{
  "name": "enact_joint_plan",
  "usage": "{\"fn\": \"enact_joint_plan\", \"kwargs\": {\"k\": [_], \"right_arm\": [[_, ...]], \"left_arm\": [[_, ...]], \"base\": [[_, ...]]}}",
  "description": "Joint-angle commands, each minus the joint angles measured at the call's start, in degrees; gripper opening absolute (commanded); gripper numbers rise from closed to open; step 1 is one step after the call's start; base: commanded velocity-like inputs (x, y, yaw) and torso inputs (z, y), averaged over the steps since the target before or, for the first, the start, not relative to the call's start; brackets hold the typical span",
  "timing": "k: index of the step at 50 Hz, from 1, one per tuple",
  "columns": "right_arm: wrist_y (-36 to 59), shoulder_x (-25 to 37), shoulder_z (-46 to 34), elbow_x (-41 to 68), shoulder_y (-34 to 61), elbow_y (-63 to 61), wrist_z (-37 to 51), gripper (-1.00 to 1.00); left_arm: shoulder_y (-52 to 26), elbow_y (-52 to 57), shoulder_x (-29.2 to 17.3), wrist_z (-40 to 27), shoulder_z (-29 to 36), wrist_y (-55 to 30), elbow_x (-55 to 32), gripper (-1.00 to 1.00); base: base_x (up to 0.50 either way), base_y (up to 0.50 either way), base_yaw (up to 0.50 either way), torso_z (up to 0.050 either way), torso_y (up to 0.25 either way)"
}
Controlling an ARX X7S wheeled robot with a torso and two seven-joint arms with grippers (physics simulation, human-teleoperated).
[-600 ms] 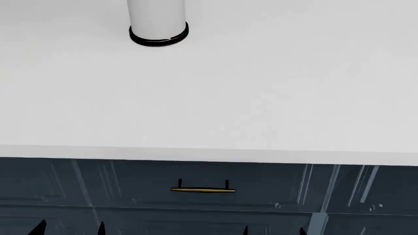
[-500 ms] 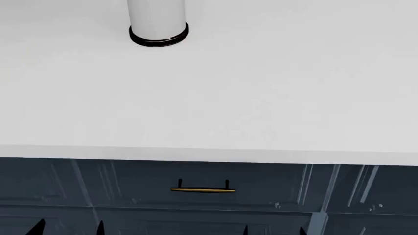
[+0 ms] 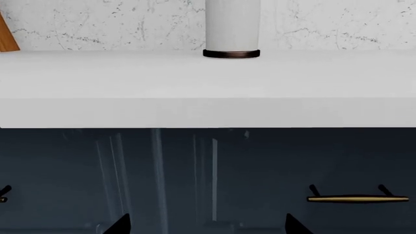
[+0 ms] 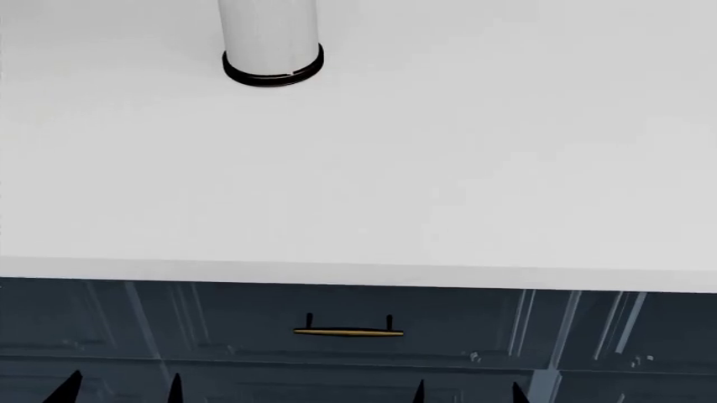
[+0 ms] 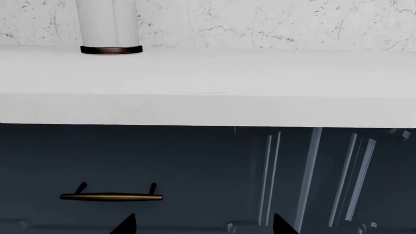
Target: Navigate to the stove.
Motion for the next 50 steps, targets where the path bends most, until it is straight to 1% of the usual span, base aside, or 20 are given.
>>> {"fn": "enact_joint_plan", "kwargs": {"k": [1,19,28,33,45,50], "right_arm": [[-0.1,1.0,-1.1,0.6,0.6,0.6,1.1,1.00],[-0.1,2.1,-2.6,1.7,0.4,-0.1,2.3,1.00],[-0.5,2.6,-3.4,1.7,0.7,0.3,2.9,1.00],[-0.5,2.8,-3.8,1.8,0.8,0.5,3.3,1.00],[-1.1,3.3,-4.4,2.1,0.8,0.7,4.1,1.00],[0.1,3.6,-4.5,2.2,0.5,-0.6,4.8,1.00]], "left_arm": [[-0.3,-0.1,-1.0,-1.0,1.6,0.3,-0.6,1.00],[-0.7,-0.1,-1.8,-2.4,2.4,-0.6,-1.7,1.00],[-0.7,-0.5,-2.5,-2.4,3.2,0.7,-2.7,1.00],[-1.0,-0.9,-2.7,-2.8,3.4,1.0,-3.0,1.00],[-1.0,-0.8,-3.3,-3.7,4.2,0.9,-3.3,1.00],[-1.1,-1.0,-3.5,-3.9,4.6,0.9,-3.5,1.00]], "base": [[0.00,0.00,0.00,0.050,-0.004],[0.00,0.00,0.00,0.050,-0.003],[0.00,0.00,0.00,0.049,-0.003],[0.00,-0.15,0.00,0.000,0.000],[0.00,-0.48,0.00,0.000,0.000],[-0.01,-0.50,0.00,0.000,0.000]]}}
